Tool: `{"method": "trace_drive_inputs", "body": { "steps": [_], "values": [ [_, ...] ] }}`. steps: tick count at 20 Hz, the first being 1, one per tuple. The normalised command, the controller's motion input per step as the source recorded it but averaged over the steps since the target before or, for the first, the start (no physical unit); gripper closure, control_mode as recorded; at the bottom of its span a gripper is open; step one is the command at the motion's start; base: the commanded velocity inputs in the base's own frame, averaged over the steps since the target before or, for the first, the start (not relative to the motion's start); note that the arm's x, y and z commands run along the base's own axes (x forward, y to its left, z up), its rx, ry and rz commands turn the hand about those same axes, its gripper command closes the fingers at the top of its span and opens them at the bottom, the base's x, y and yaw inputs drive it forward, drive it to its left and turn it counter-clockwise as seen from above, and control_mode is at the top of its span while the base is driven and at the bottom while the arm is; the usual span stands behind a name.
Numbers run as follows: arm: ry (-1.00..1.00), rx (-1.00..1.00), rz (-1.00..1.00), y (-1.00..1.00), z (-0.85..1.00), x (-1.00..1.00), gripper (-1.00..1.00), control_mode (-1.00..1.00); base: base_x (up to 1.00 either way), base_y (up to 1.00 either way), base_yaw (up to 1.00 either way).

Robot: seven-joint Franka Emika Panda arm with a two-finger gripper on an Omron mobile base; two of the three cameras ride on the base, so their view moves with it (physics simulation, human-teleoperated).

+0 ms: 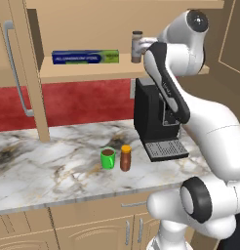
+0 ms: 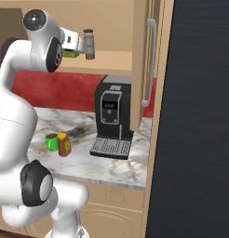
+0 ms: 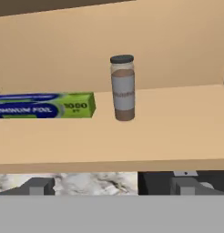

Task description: Pick the cinnamon and honey bottle from the cabinet and place them next to the mug.

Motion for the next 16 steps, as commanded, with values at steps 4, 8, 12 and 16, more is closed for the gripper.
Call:
{"method": "trace_drive_inputs", "body": {
  "steps": [4,8,12,16],
  "values": [
    [0.04,0.00,0.06,-0.07,-0.02,0.05,-1.00,-1.00,0.00,0.00,0.00],
    [-0.03,-0.02,0.00,-0.04,0.00,0.02,-1.00,-1.00,0.00,0.00,0.00],
    [-0.06,-0.02,0.00,0.00,0.00,0.00,-1.00,-1.00,0.00,0.00,0.00],
    [-0.06,-0.03,-0.02,0.00,-0.12,0.05,-1.00,-1.00,0.00,0.00,0.00]
  ]
}}
